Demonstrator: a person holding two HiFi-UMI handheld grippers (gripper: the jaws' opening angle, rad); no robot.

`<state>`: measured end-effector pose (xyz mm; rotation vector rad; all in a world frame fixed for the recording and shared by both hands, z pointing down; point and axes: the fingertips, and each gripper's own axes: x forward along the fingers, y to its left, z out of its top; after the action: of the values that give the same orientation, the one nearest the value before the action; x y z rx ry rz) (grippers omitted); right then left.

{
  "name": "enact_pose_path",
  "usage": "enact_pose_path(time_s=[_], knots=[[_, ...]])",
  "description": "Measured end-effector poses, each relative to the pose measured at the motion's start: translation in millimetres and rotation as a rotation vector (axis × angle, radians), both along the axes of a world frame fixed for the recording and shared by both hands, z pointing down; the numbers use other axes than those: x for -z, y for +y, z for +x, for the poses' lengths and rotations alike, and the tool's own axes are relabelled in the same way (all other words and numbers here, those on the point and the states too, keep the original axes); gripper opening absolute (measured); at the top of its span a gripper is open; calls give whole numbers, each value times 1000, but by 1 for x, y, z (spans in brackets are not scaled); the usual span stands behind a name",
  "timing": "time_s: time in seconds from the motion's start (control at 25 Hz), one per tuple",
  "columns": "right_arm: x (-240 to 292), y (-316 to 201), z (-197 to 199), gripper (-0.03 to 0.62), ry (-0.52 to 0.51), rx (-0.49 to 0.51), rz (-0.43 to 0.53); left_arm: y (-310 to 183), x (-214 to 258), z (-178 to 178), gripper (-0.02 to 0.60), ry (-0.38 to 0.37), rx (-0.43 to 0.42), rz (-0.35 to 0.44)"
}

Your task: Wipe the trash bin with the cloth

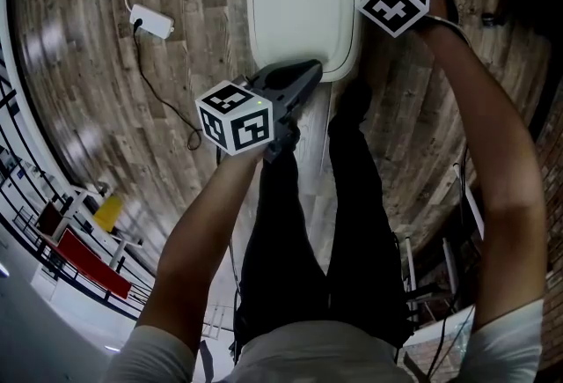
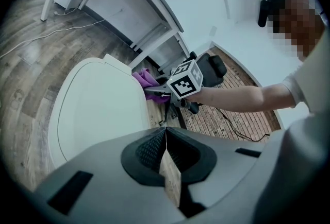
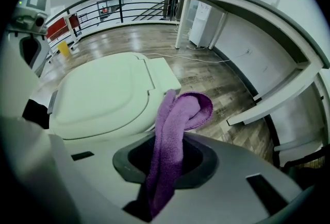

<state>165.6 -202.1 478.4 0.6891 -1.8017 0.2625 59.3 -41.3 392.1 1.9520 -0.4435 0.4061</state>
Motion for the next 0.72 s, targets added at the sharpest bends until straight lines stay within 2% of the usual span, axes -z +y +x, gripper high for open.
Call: enact_pose_path(time_s=[0.32,0.72], knots=[[-8,32,9,75,52,84,-12,13,-1,5,5,0,-23,-5],[-18,92,10,75,65,184,-33,43,-9,17,5,-32,-70,-29]])
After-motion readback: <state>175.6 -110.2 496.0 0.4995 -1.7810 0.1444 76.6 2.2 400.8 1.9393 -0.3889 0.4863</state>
